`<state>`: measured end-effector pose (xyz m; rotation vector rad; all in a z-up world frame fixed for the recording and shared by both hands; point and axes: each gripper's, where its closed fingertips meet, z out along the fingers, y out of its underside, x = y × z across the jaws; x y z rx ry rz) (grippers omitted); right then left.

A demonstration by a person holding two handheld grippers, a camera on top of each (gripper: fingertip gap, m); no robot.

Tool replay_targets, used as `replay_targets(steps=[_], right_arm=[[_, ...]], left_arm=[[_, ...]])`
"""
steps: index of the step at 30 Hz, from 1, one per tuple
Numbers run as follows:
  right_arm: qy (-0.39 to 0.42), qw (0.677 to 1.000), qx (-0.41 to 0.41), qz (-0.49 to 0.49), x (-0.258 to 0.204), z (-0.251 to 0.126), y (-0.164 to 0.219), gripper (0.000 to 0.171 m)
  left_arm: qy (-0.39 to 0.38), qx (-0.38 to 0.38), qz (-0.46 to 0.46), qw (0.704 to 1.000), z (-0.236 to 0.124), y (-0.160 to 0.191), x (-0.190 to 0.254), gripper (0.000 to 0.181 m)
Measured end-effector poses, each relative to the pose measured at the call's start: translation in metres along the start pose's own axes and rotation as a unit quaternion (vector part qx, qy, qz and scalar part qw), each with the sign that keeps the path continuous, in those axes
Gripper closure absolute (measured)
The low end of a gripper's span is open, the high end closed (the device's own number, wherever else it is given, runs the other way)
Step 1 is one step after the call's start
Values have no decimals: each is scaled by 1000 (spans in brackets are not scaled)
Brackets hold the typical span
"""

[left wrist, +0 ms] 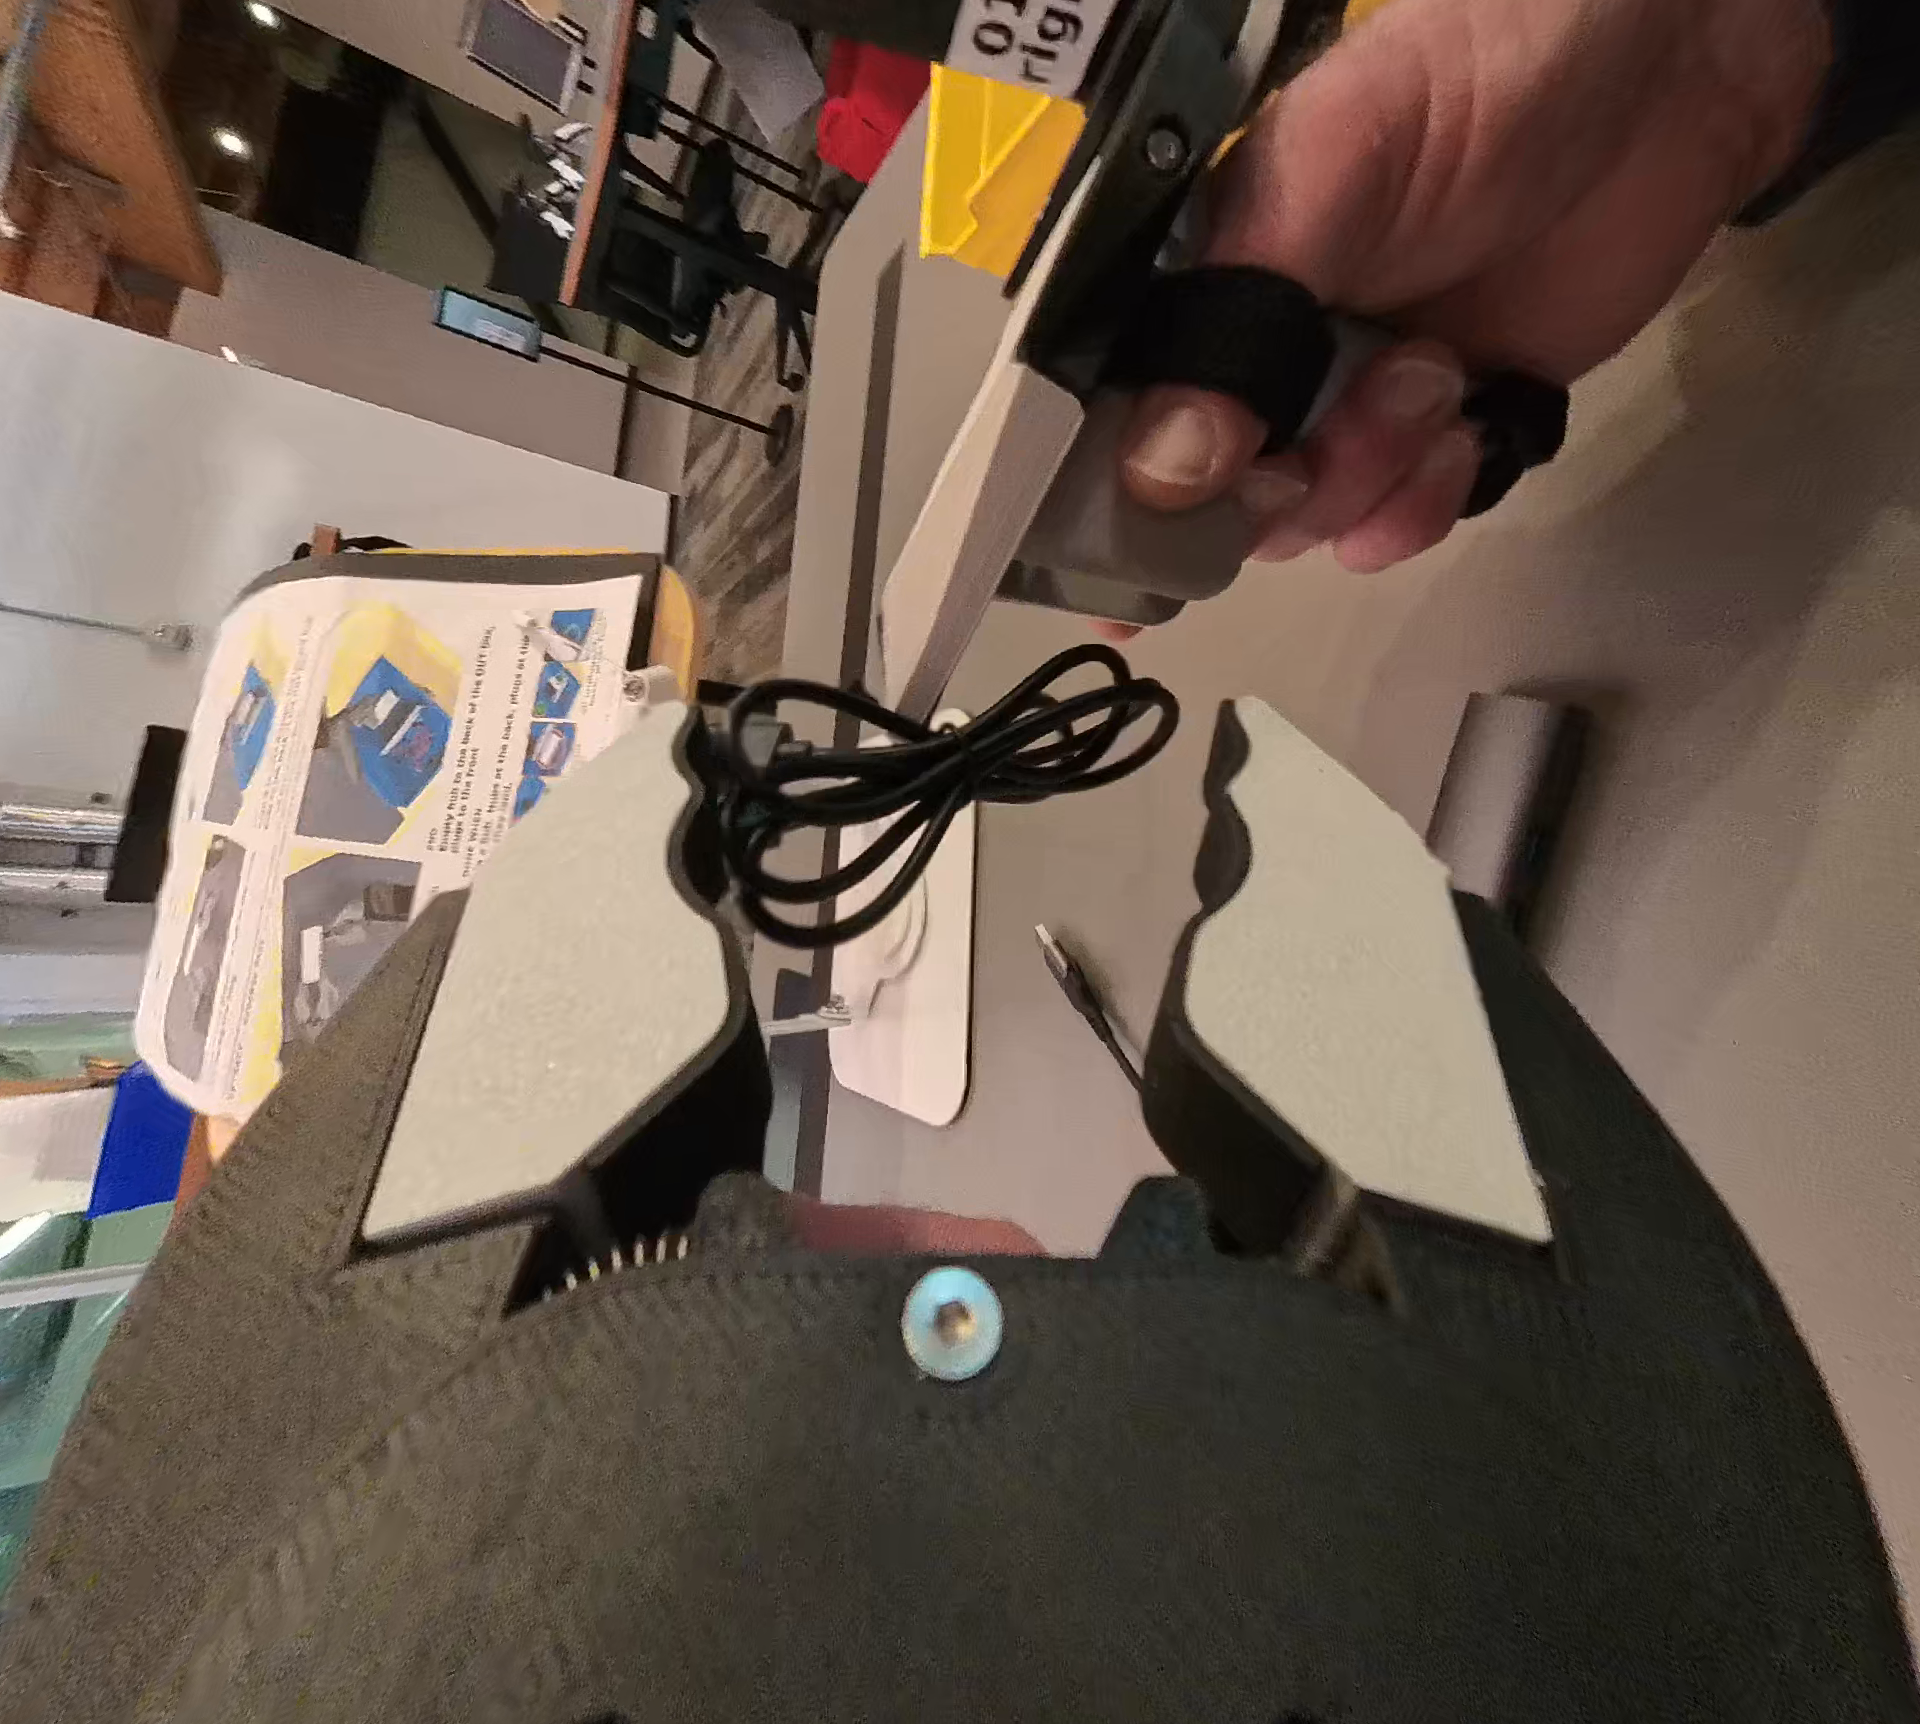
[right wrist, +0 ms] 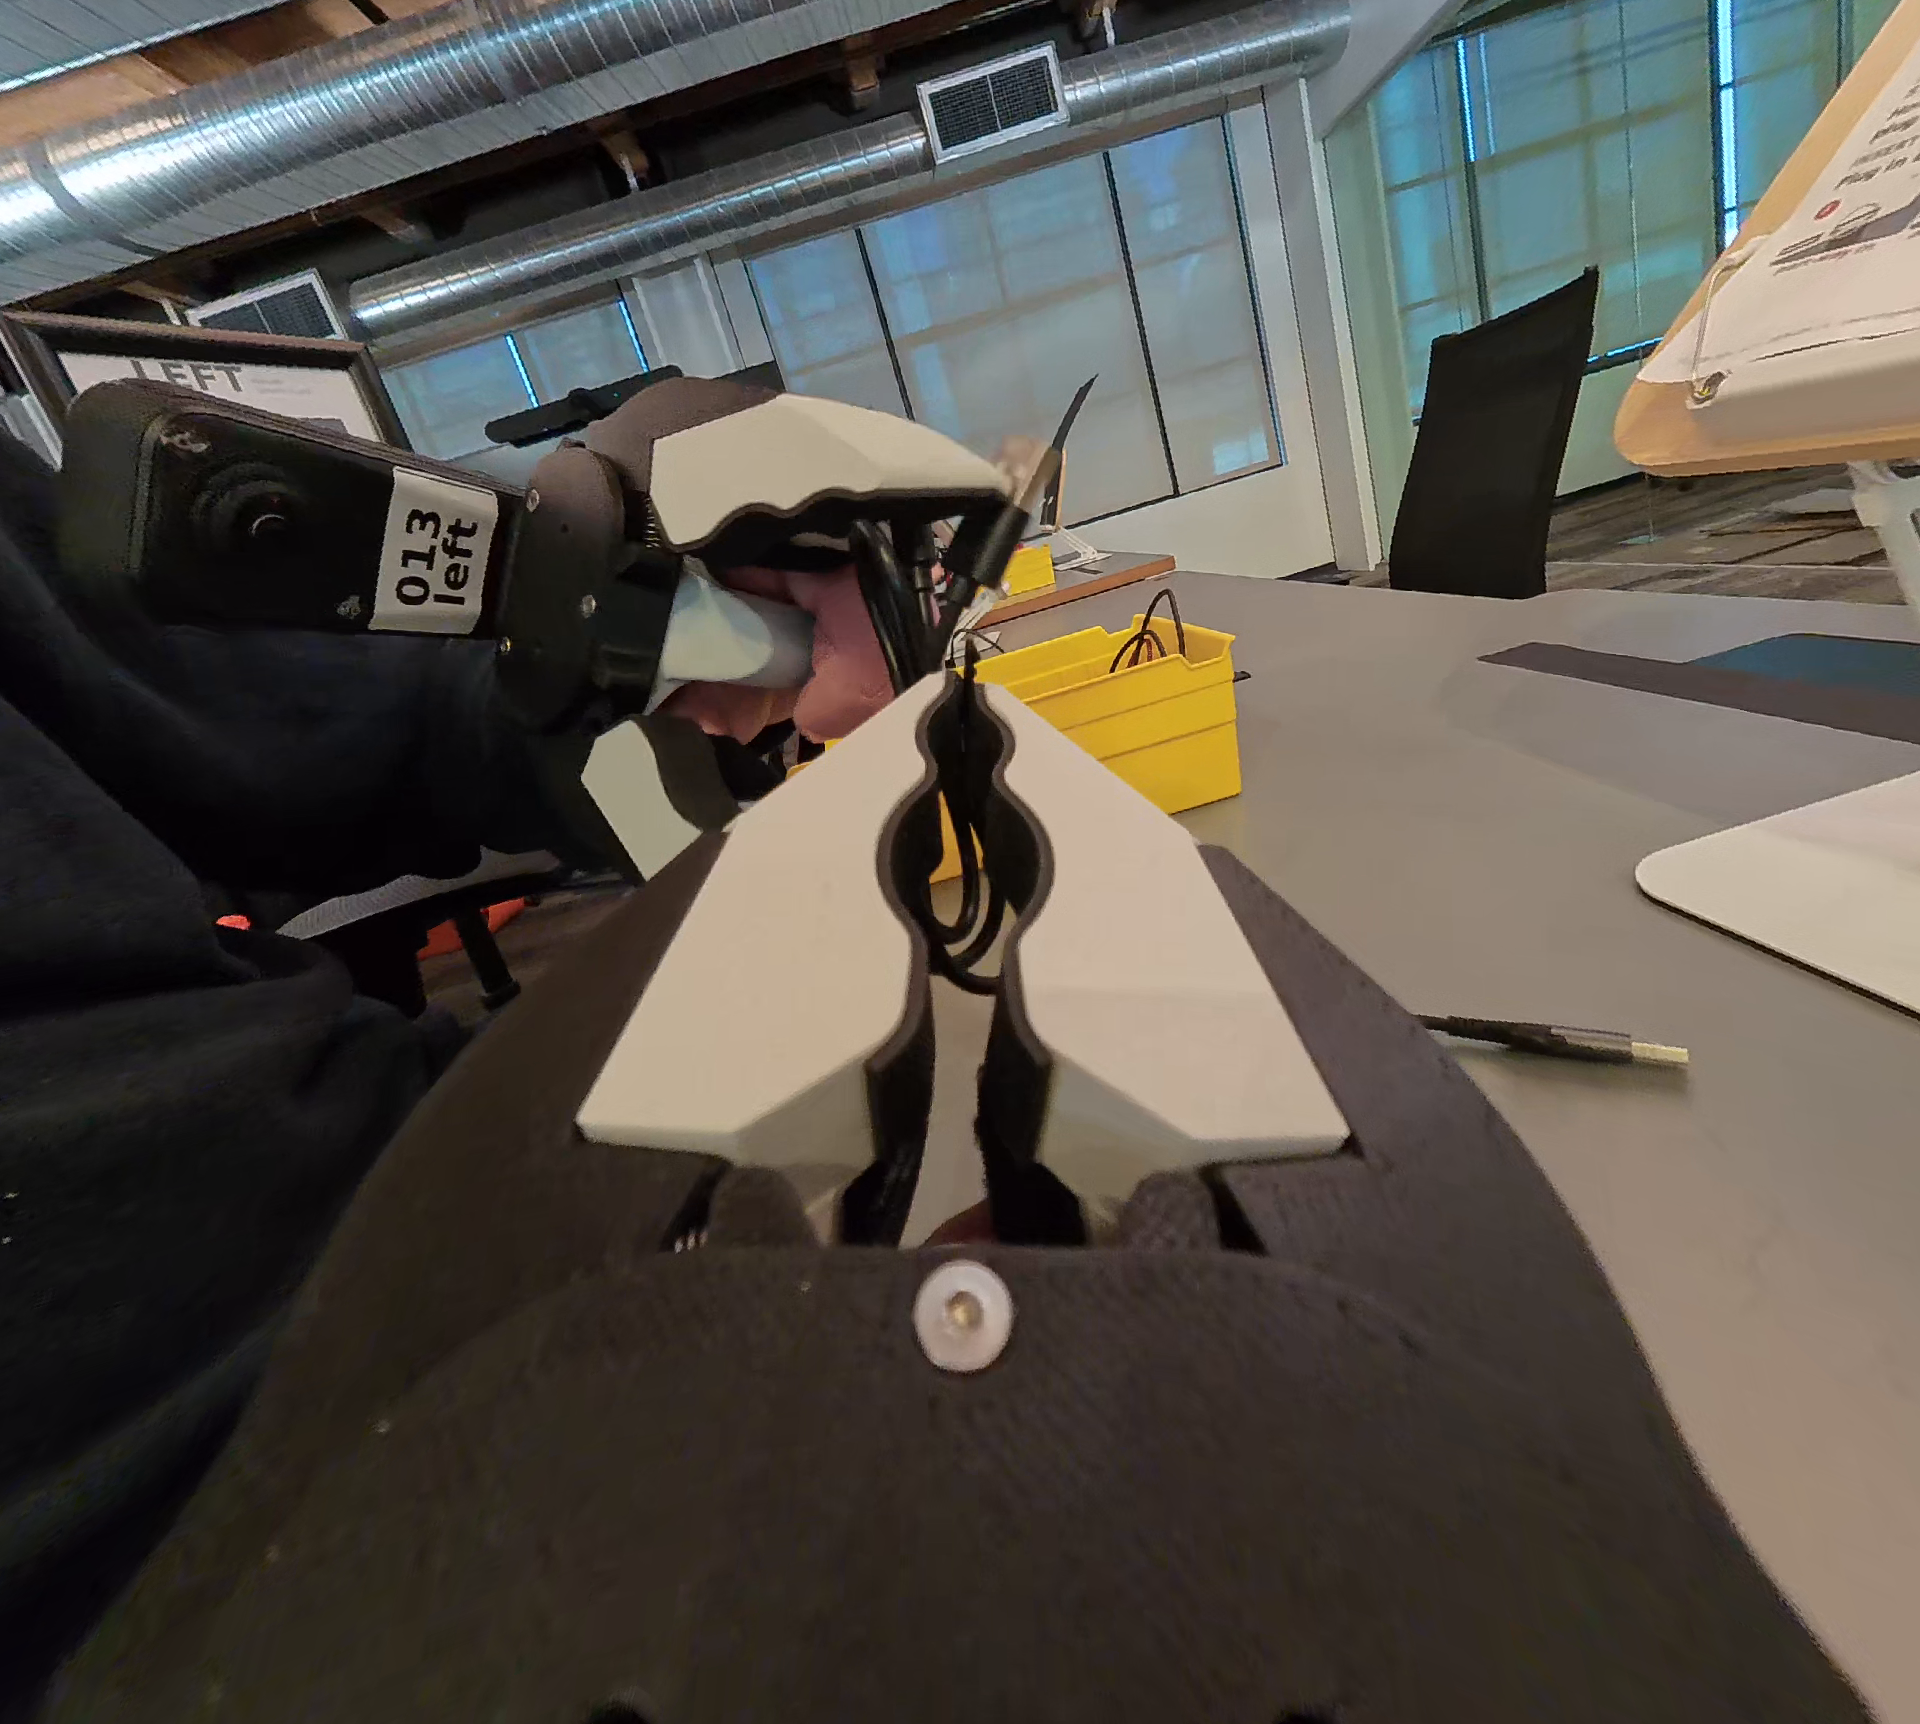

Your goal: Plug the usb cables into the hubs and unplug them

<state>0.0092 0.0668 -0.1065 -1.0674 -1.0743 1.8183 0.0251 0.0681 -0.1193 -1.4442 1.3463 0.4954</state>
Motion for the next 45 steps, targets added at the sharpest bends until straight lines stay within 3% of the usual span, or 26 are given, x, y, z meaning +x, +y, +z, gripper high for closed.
replay_targets(steps=[7,12,17,27,41,45], right_arm=[[-11,1000,6,8,-2,-1,-3,171],[-22,1000,10,10,-6,0,-4,171],[-25,1000,17,1,-8,0,-7,171],[20,999,23,-29,4,-5,-13,171],[62,997,-17,-46,17,-4,-1,171],[72,996,-18,-40,21,-8,0,171]], left_arm=[[37,-44,-34,998,13,25,5,75],[51,-60,-42,996,21,35,10,74],[102,-65,-76,990,28,40,30,83],[200,3,-170,965,18,8,68,108],[177,47,-168,969,4,-16,61,110],[102,61,-129,984,-12,-24,38,113]])
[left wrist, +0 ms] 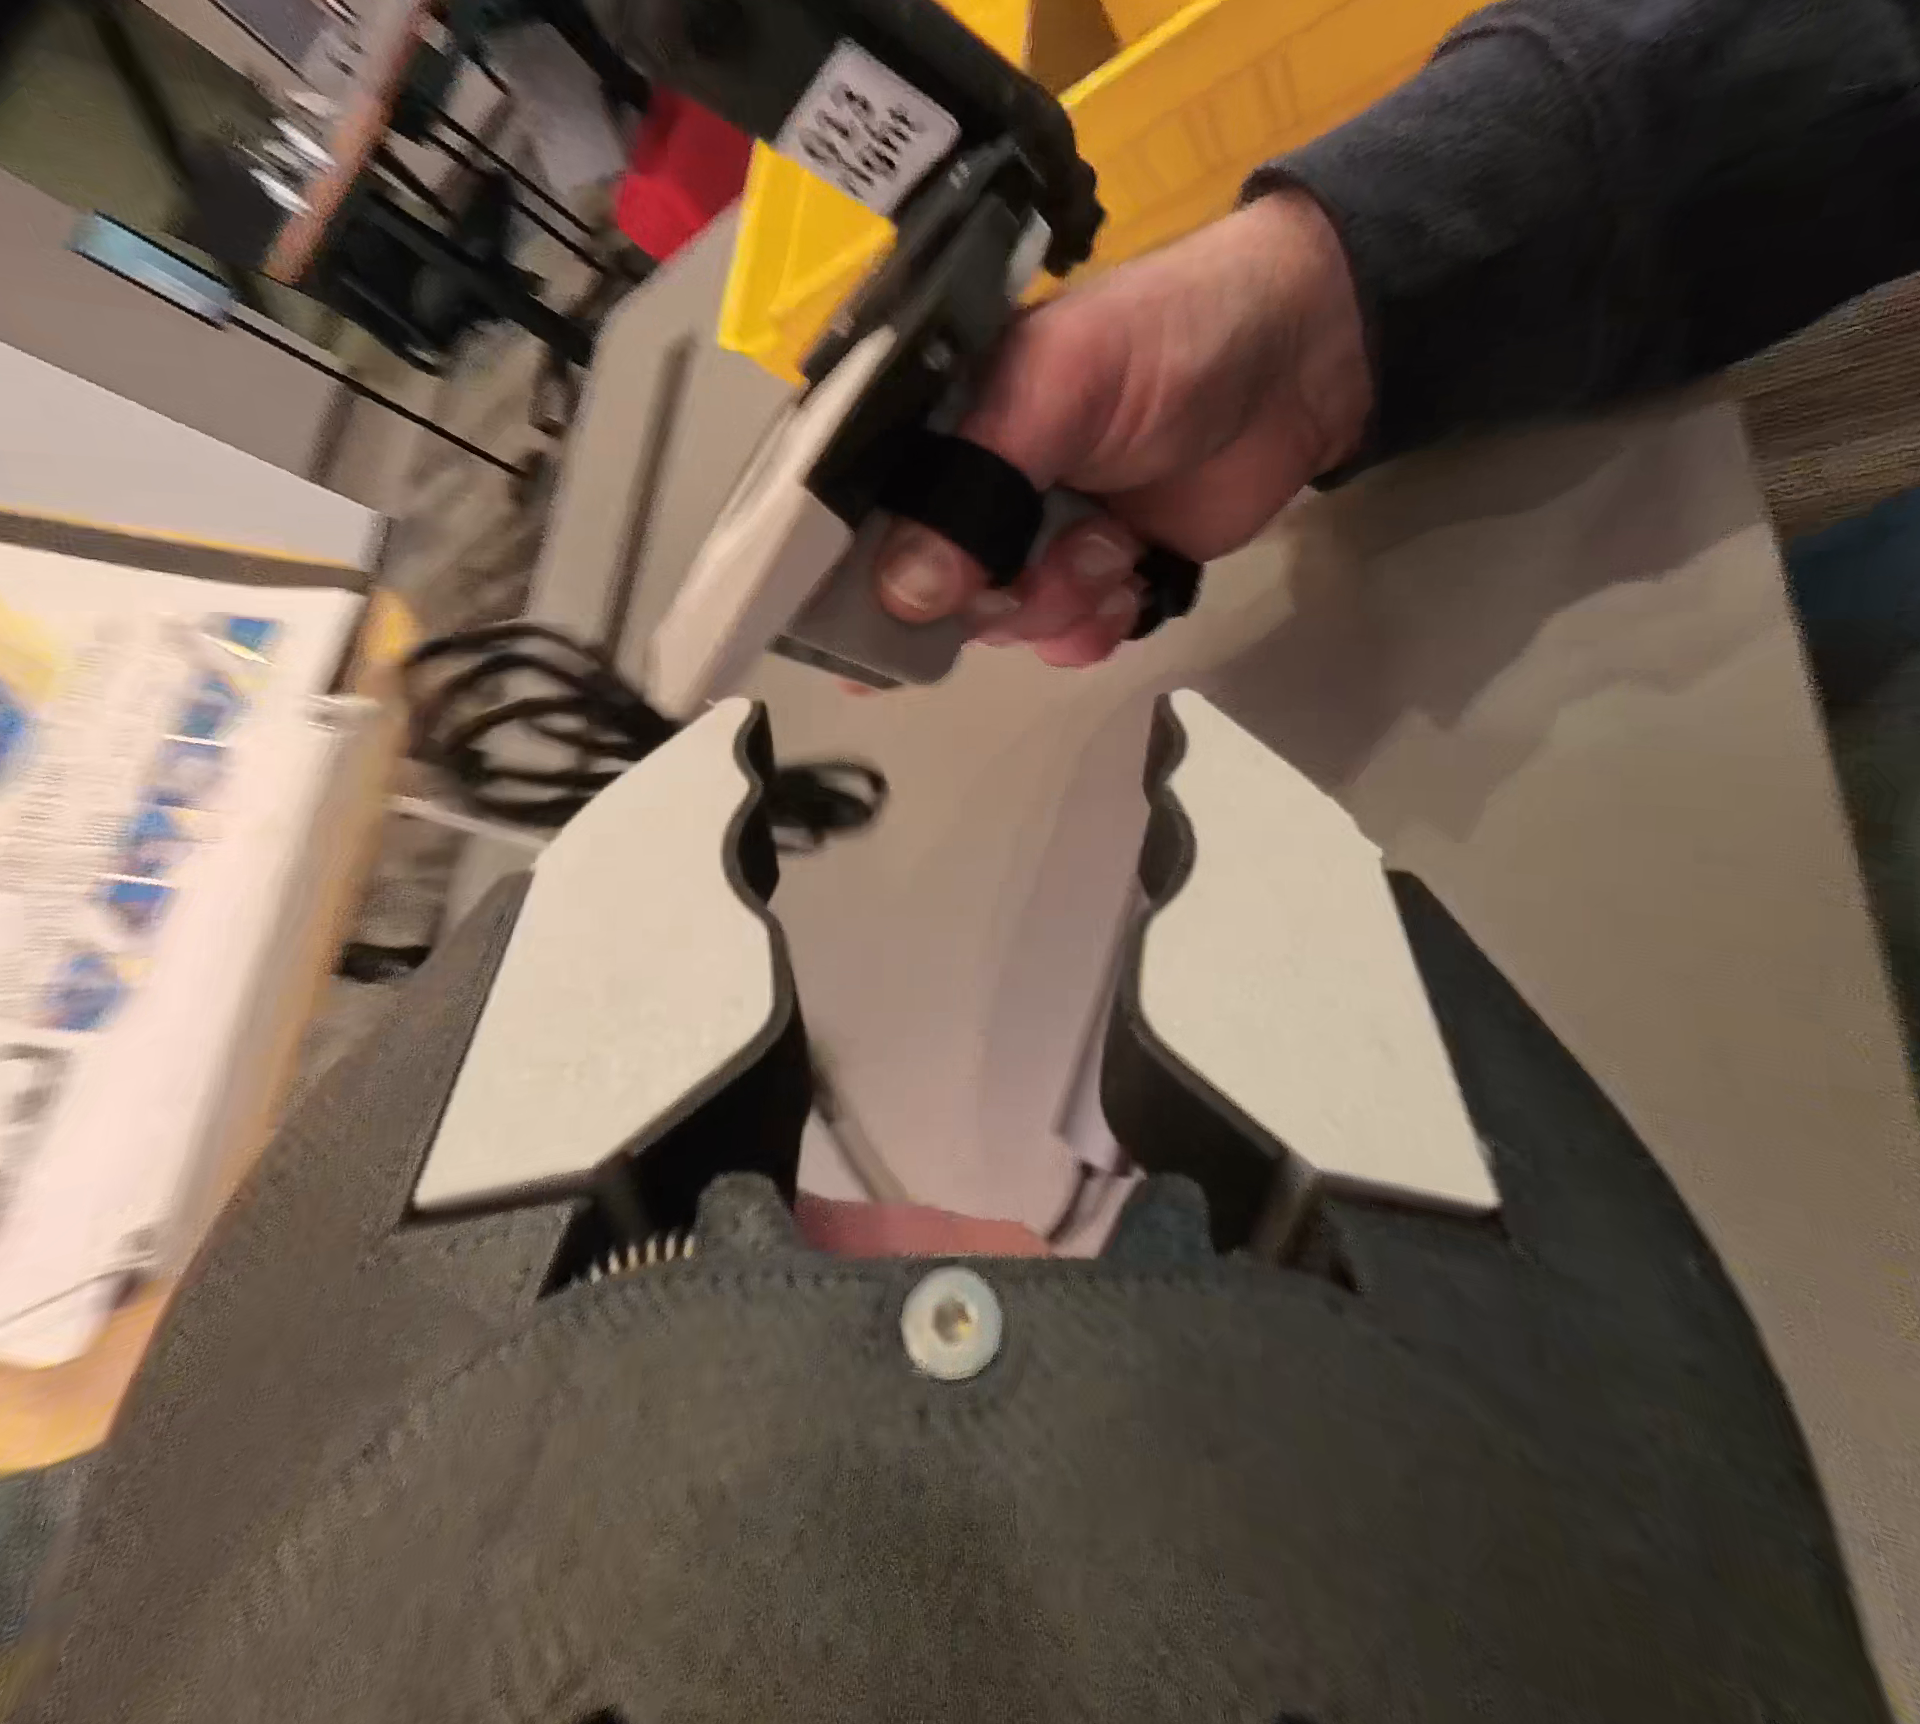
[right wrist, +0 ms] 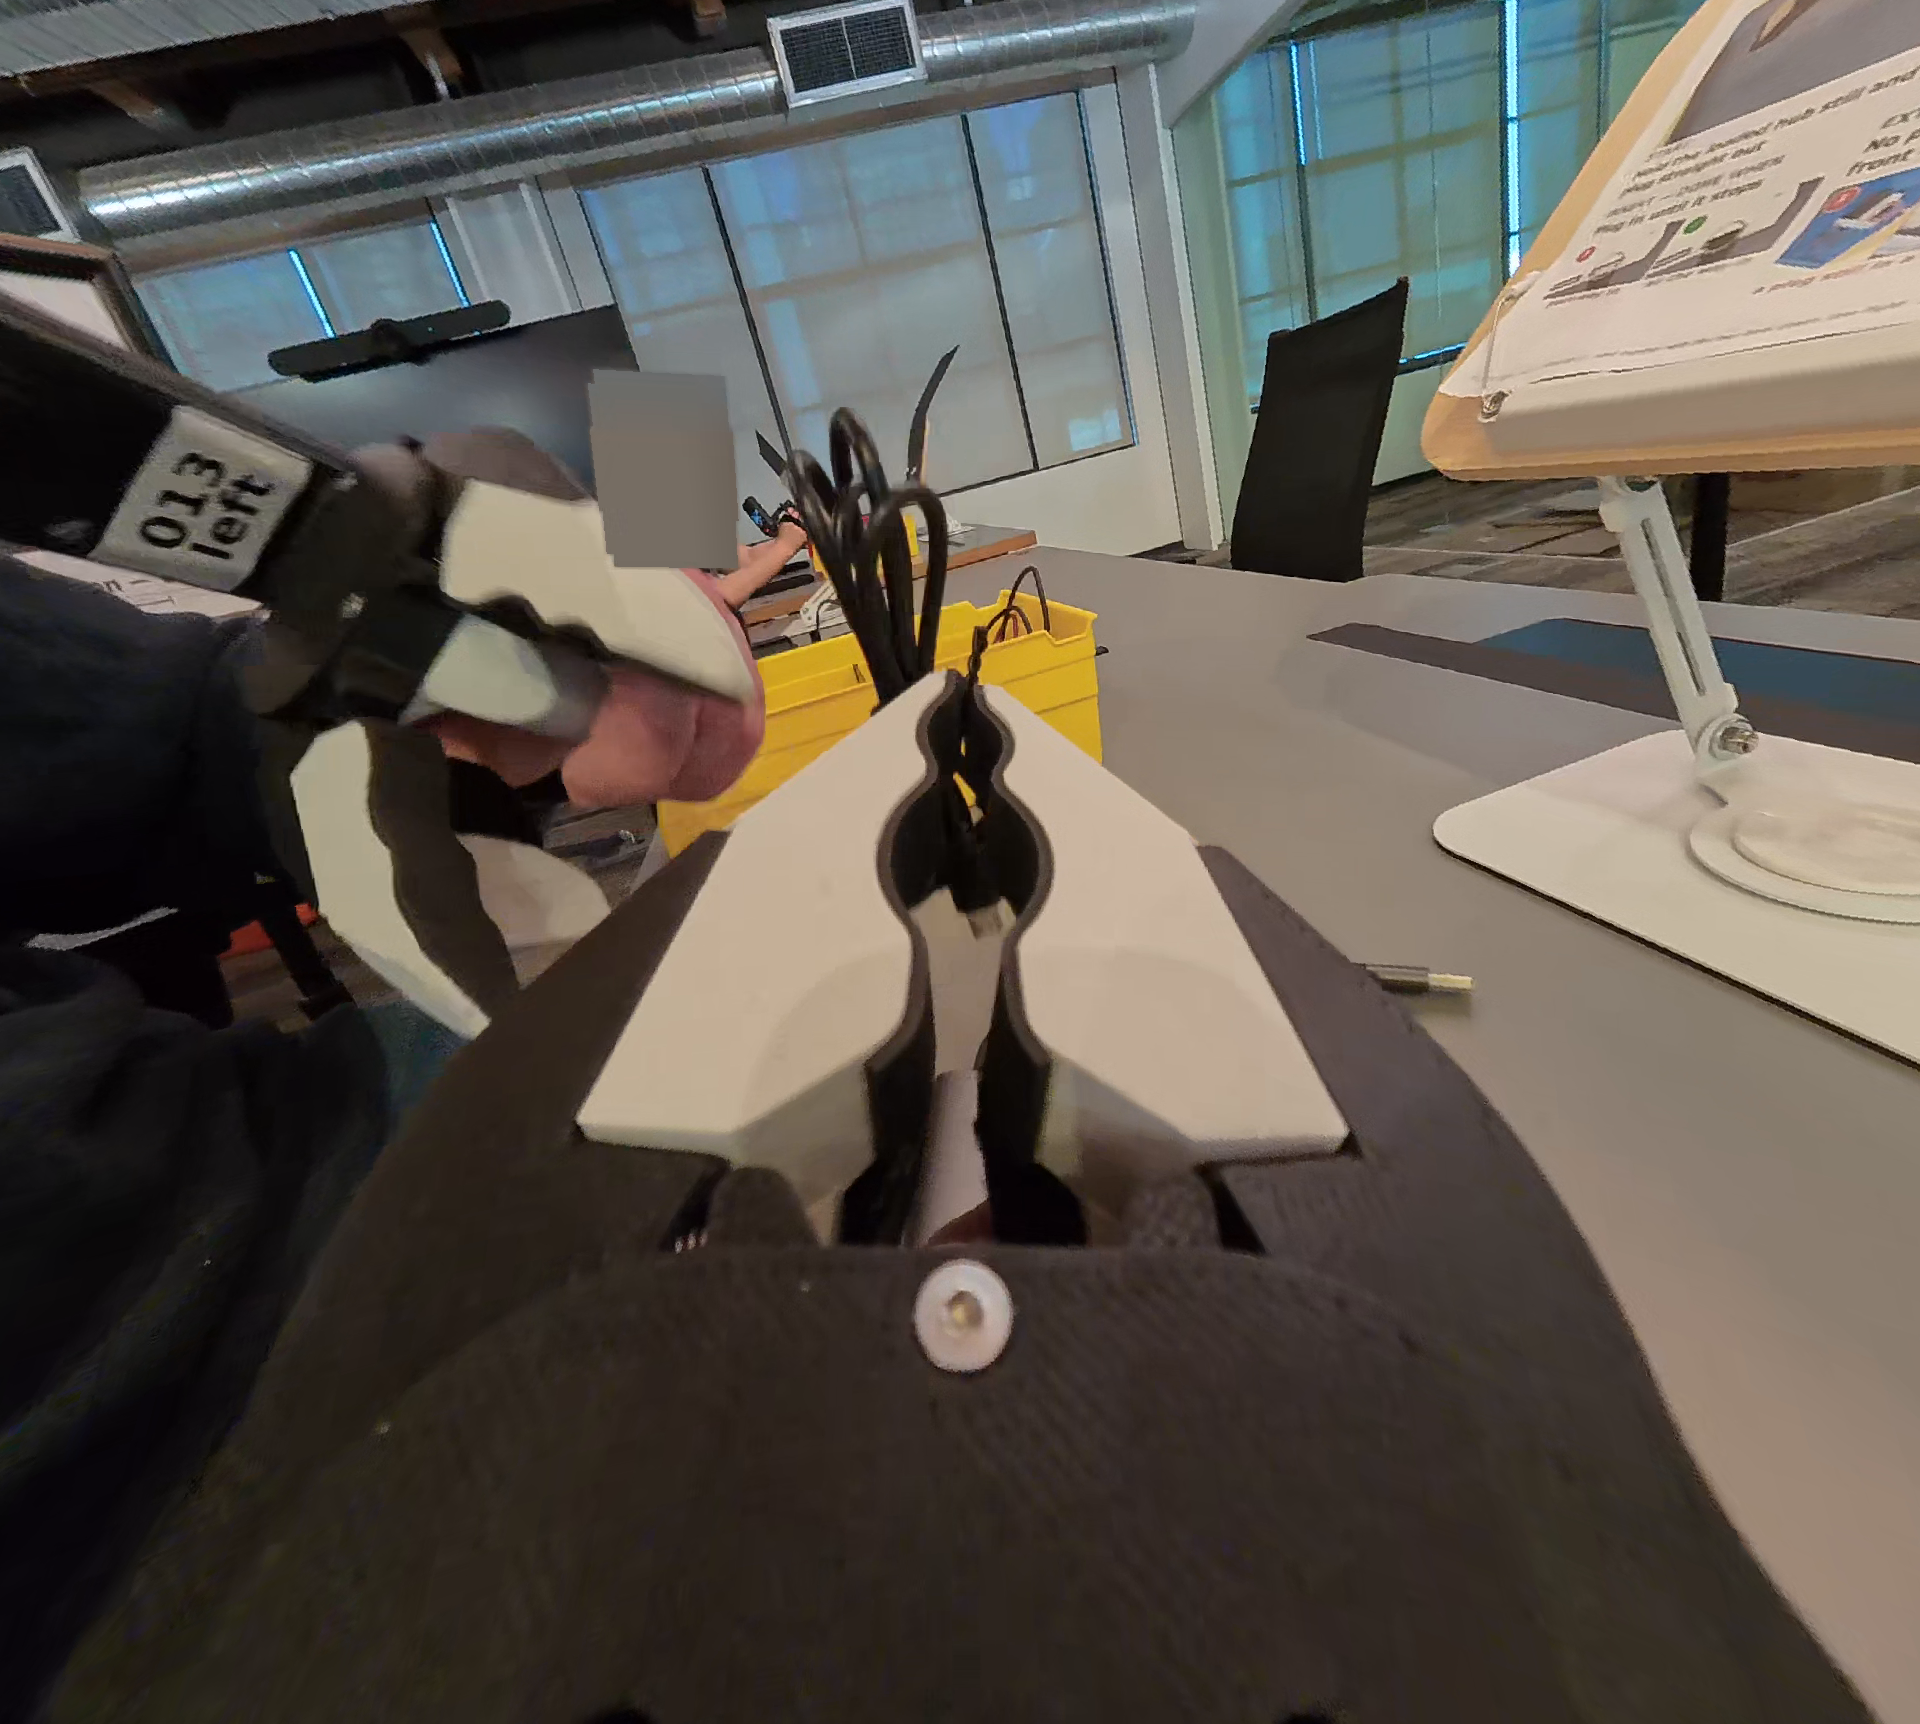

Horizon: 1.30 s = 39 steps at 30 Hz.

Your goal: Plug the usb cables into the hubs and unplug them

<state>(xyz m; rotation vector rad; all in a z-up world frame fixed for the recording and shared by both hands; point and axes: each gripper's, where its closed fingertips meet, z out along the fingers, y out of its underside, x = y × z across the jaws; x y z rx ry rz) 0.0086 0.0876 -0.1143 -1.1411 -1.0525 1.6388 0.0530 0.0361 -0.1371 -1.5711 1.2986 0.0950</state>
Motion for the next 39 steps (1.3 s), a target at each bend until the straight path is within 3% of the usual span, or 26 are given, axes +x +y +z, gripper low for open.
replay_targets(steps=[3,10,17,25,35,39], right_arm=[[-8,1000,-7,5,-3,3,3,171],[-14,1000,-23,4,-8,7,10,171],[-18,1000,-25,-7,-11,9,11,171],[-39,999,-1,5,-17,7,3,171],[-19,1000,22,-1,-13,6,-6,171],[1,1000,-7,-10,-7,8,5,171]], left_arm=[[-56,-14,97,994,-7,-10,-14,112],[-54,-108,189,975,10,20,-27,113],[-43,-145,147,977,13,41,-39,108],[-30,-138,50,989,16,60,-45,103],[86,-86,-122,985,31,54,7,112],[78,-95,-147,981,35,59,9,115]])
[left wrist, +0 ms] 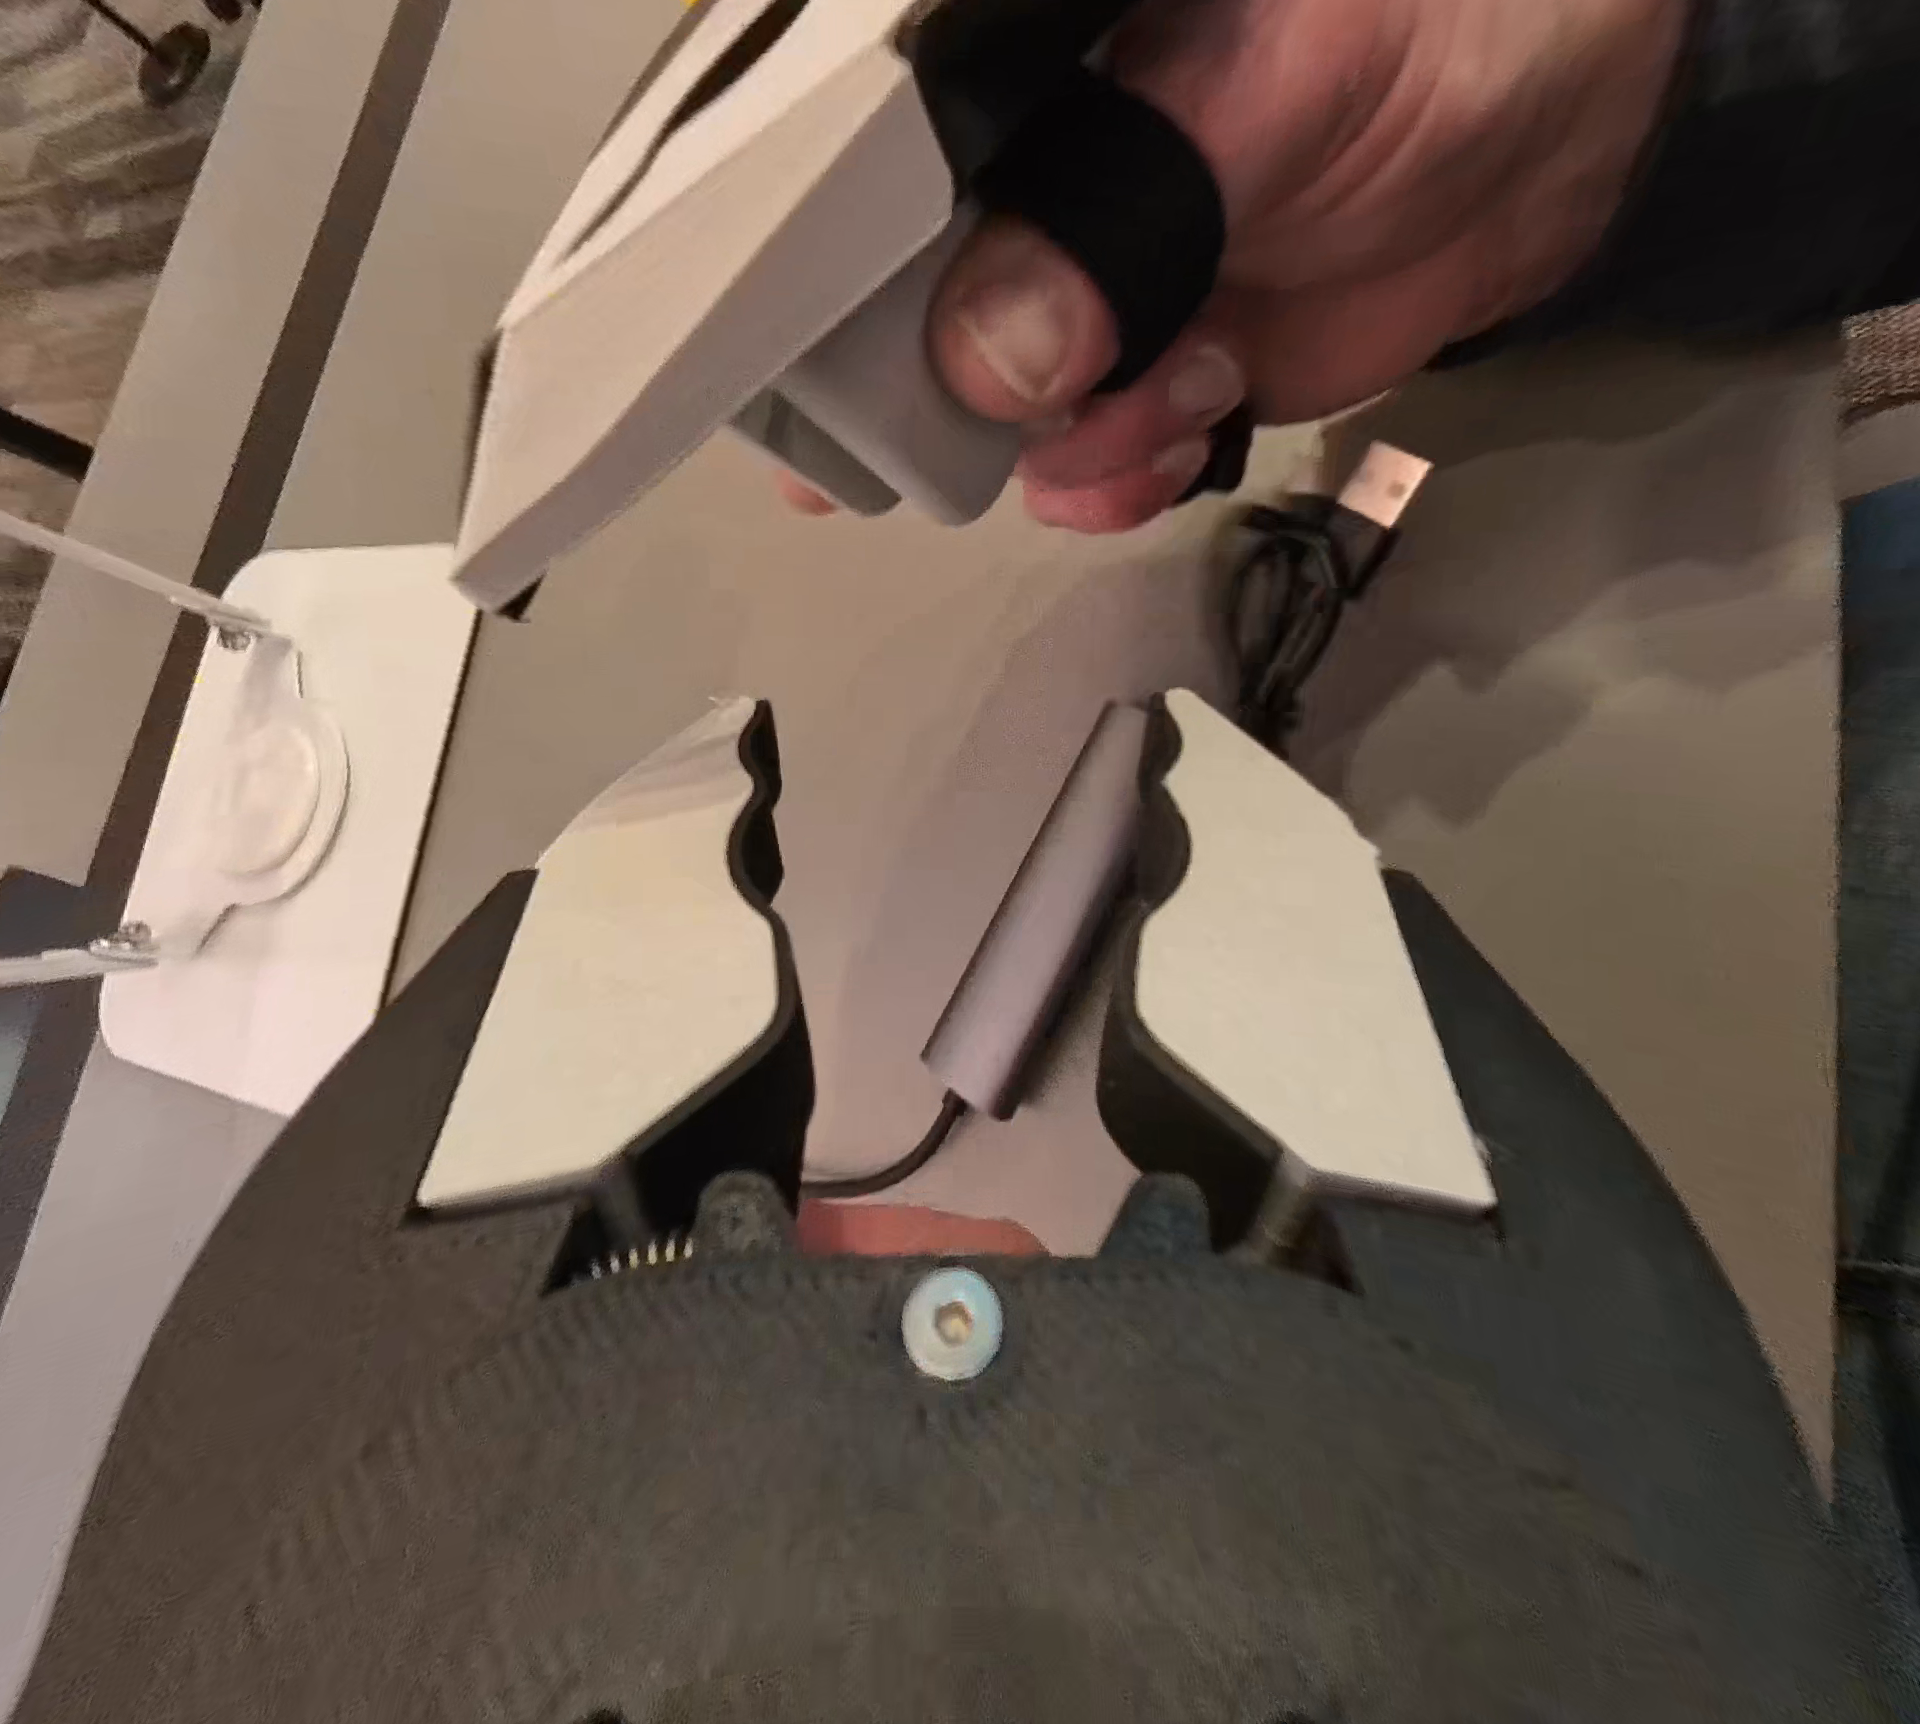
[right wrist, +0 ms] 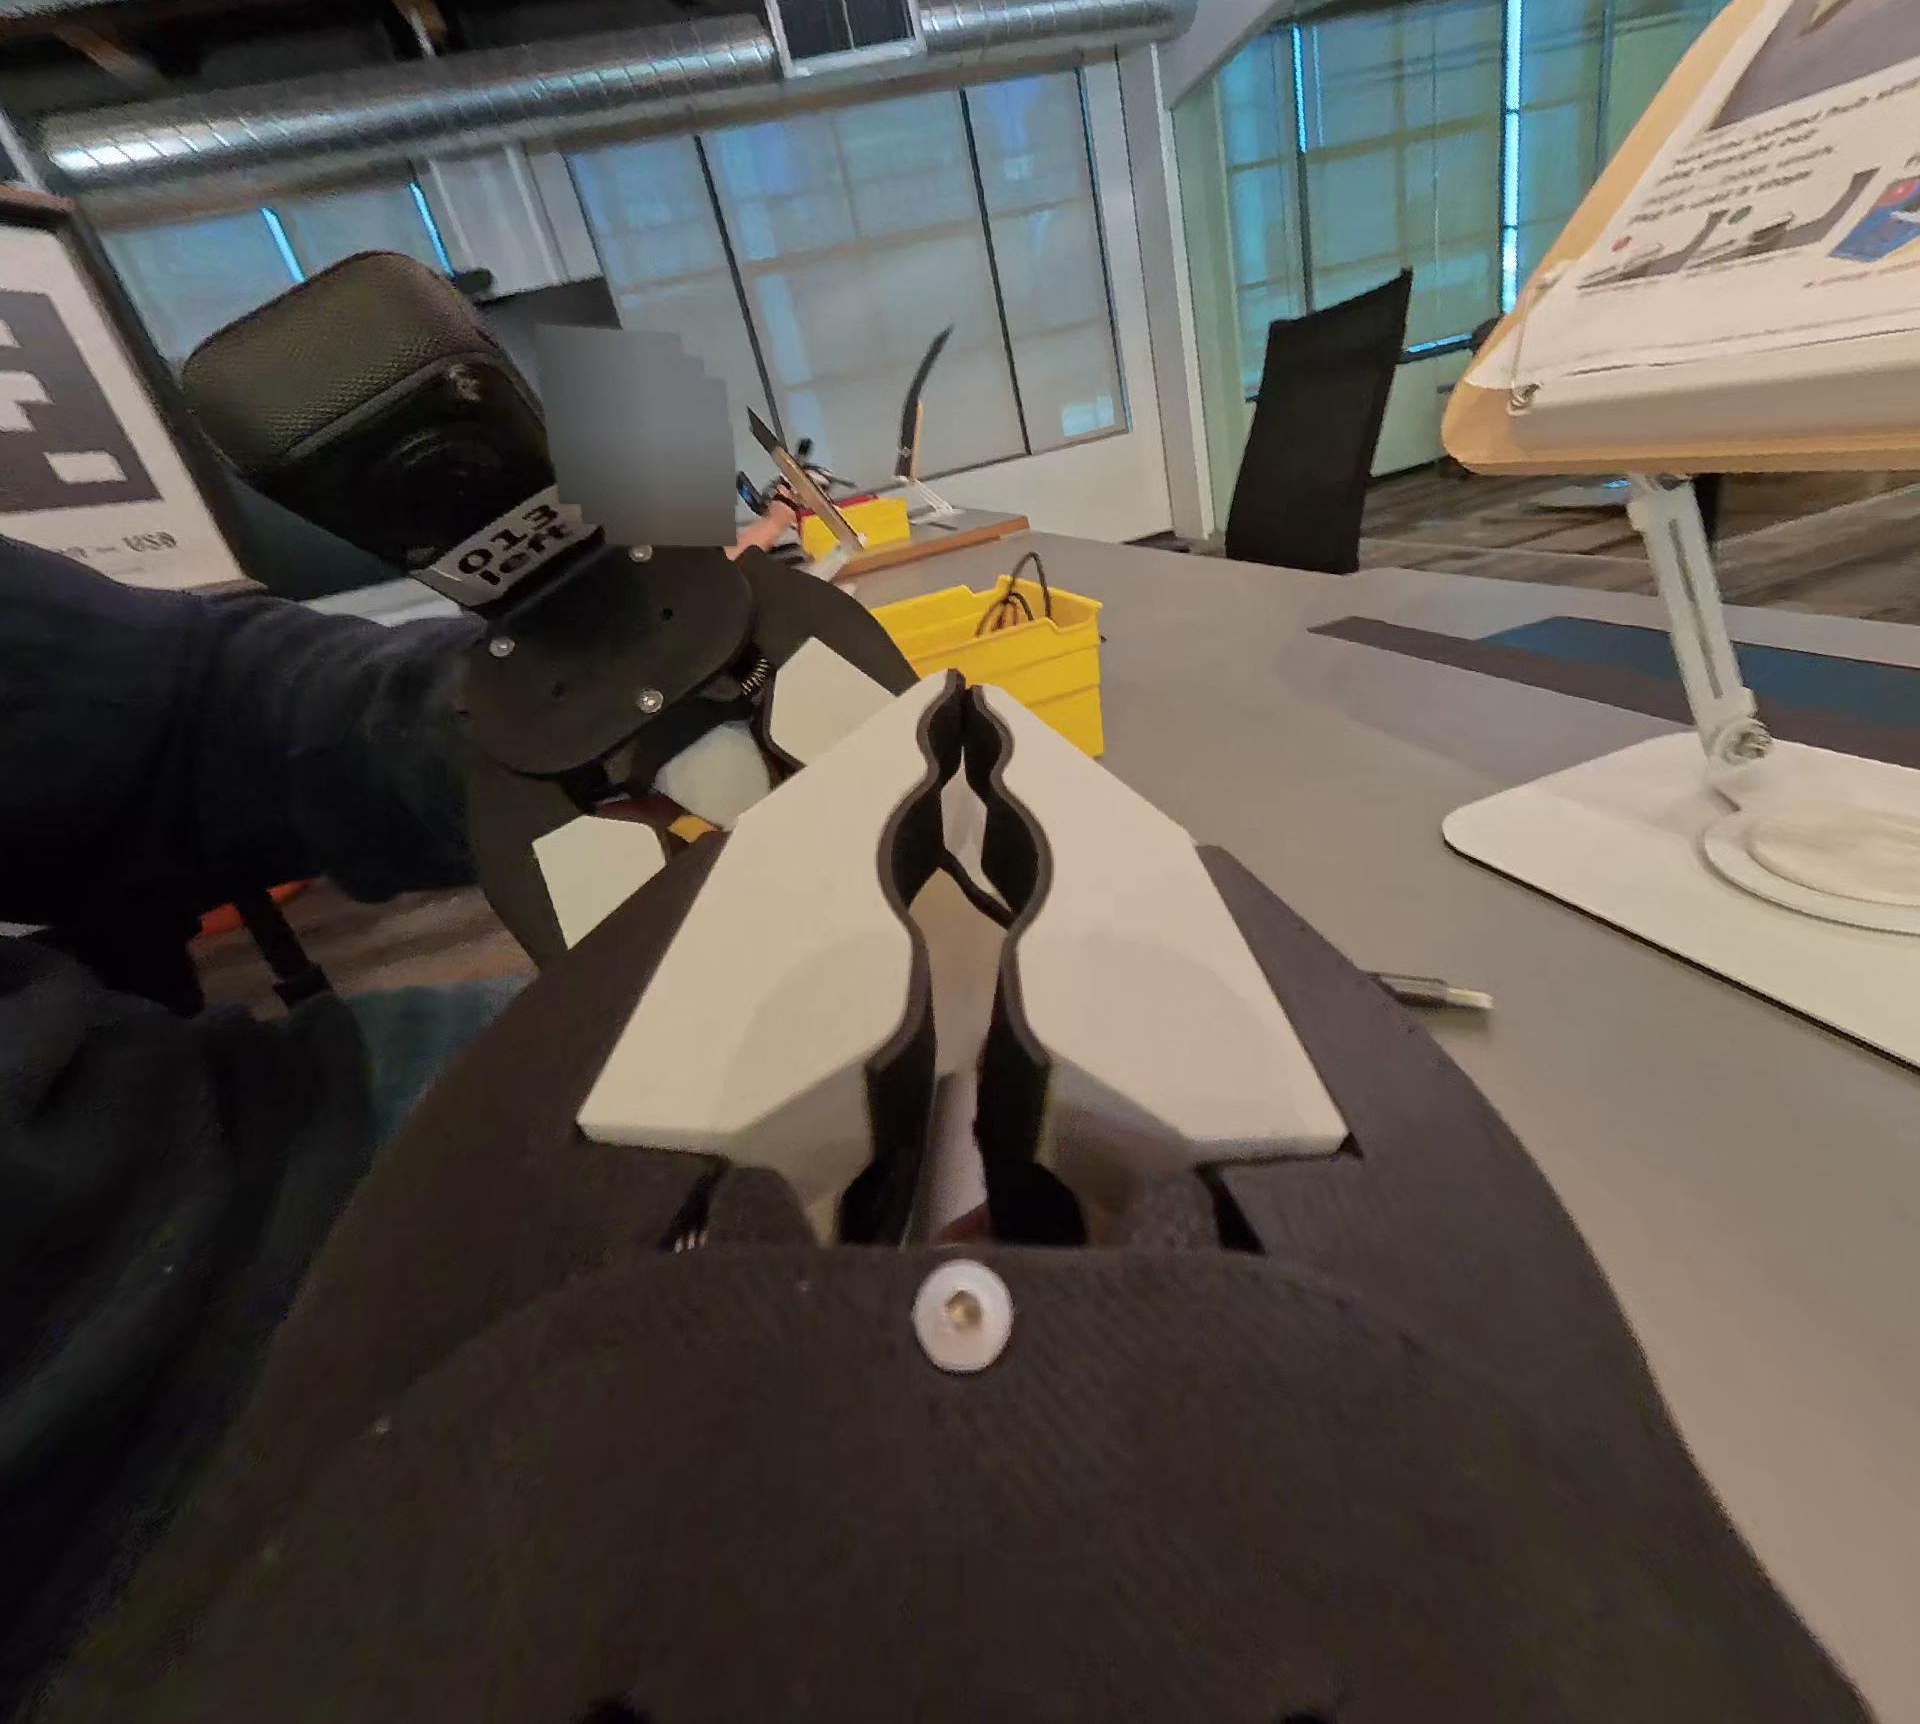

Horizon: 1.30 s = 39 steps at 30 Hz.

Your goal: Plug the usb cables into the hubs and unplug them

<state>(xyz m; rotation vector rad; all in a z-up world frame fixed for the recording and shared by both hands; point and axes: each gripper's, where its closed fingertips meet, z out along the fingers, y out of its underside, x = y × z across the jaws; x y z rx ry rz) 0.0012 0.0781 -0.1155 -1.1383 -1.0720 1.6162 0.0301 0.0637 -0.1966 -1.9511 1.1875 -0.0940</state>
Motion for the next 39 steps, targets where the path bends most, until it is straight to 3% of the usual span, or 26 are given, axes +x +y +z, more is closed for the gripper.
replay_targets(steps=[7,12,18,21,27,30,36,39], right_arm=[[68,997,-43,-18,19,-22,3,171],[96,993,-63,-28,18,-39,9,171],[108,991,-76,-24,14,-52,20,171],[104,991,-81,-25,9,-57,22,164],[66,986,-144,-47,-14,-63,29,147],[19,975,-220,-31,-31,-64,50,137],[-115,928,-356,0,-78,-62,100,141],[-135,918,-372,1,-87,-55,110,157]], left_arm=[[-17,-56,38,998,-1,25,6,119],[34,-60,87,994,4,23,56,129],[21,-100,156,982,40,42,81,156],[24,-83,140,986,44,40,83,169],[-22,-68,144,987,17,38,61,174],[-29,-67,208,975,-7,32,47,174],[-49,-68,366,927,-32,13,42,174],[-26,-73,394,916,-32,15,50,173]])
